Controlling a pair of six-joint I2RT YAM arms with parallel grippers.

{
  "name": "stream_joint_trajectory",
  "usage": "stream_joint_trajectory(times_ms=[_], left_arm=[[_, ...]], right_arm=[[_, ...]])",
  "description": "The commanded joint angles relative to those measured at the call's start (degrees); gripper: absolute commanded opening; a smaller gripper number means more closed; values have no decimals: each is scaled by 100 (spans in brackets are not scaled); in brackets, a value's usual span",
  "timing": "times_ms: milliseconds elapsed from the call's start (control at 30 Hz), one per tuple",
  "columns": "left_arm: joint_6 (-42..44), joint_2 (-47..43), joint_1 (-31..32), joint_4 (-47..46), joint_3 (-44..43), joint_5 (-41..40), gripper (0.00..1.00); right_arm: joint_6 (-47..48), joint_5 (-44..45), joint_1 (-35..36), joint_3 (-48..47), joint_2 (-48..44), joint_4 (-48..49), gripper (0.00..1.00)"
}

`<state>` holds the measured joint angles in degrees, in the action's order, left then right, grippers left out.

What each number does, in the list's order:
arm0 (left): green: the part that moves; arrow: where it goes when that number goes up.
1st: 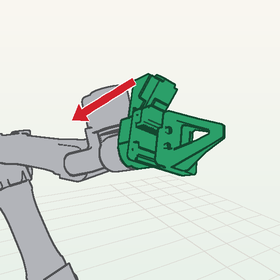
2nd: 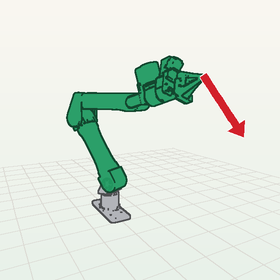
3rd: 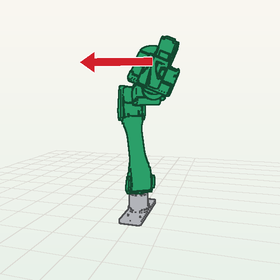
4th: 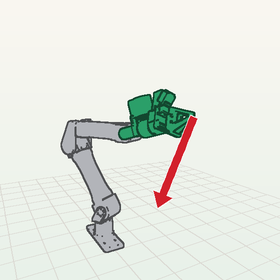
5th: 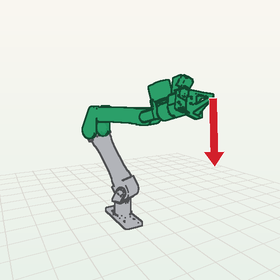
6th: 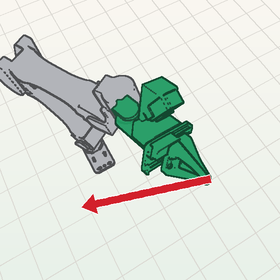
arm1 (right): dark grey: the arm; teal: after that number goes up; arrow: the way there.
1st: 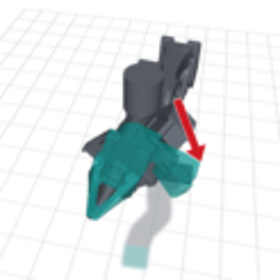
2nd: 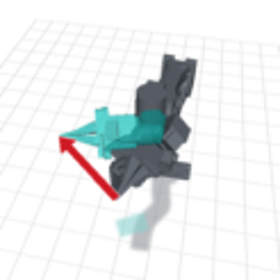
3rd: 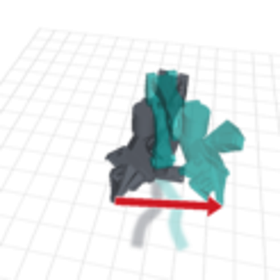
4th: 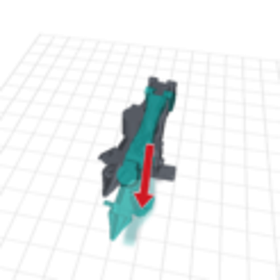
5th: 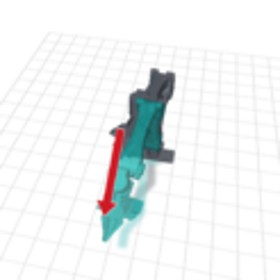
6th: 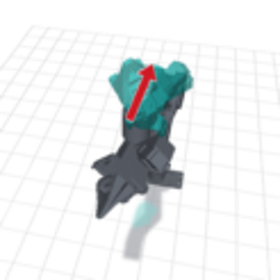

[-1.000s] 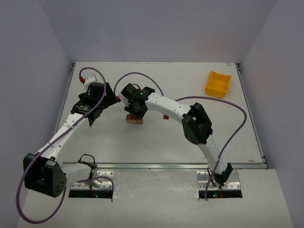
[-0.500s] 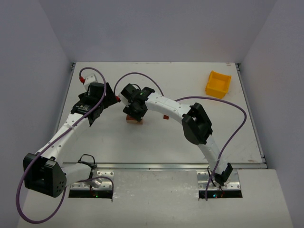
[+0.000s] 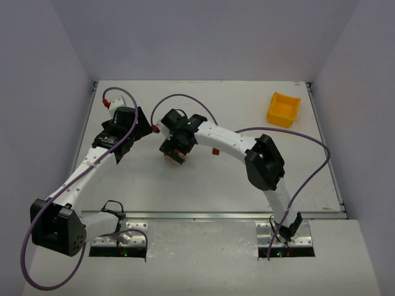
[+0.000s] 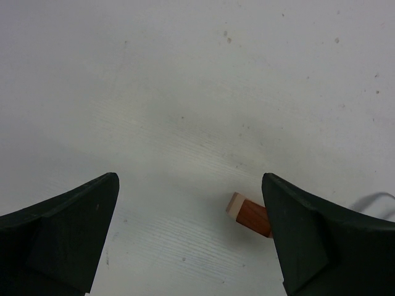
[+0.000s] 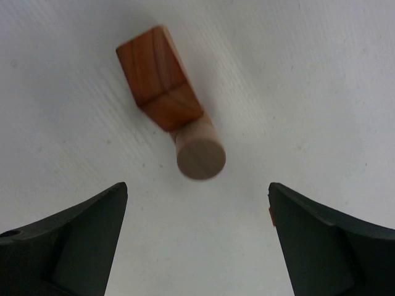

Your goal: Build the wood block tower

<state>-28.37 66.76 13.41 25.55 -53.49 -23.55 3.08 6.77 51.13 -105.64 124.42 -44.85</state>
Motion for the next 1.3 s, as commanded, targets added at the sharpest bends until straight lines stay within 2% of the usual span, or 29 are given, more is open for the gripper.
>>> stream_joint_trajectory(times_ms=[0, 167, 233, 400, 533, 700, 933, 1133, 1267], left_arm=[[-107, -134, -5, -481, -100, -71, 100], [-107, -264, -5, -465, -66, -47, 100], [-107, -288, -5, -481, -65, -14, 100], [-107, -346, -5, -474, -47, 61, 100], [-99, -414, -5, -481, -32, 99, 100], [-91, -486, -5, -491, -12, 139, 100], [-90, -563, -5, -481, 10, 158, 100], [-81, -561, -5, -477, 15, 174, 100], [-81, -541, -5, -490, 6, 193, 100]], right_arm=[[203, -119, 178, 553, -1433, 677, 99], [-184, 628, 155, 1306, -2276, 1063, 99], [-900, 1392, 112, 1571, -2586, 1084, 99], [-2319, 2502, -153, 2387, -3168, 999, 99], [-3759, 2522, -574, 2697, -3096, 633, 99], [-4407, 2308, -885, 2621, -2320, 428, 99], [-4355, 2022, -1030, 1964, -1272, 407, 99], [-4456, 1882, -1244, 1746, -781, 416, 98], [-4377, 1696, -1343, 1580, -523, 408, 89]])
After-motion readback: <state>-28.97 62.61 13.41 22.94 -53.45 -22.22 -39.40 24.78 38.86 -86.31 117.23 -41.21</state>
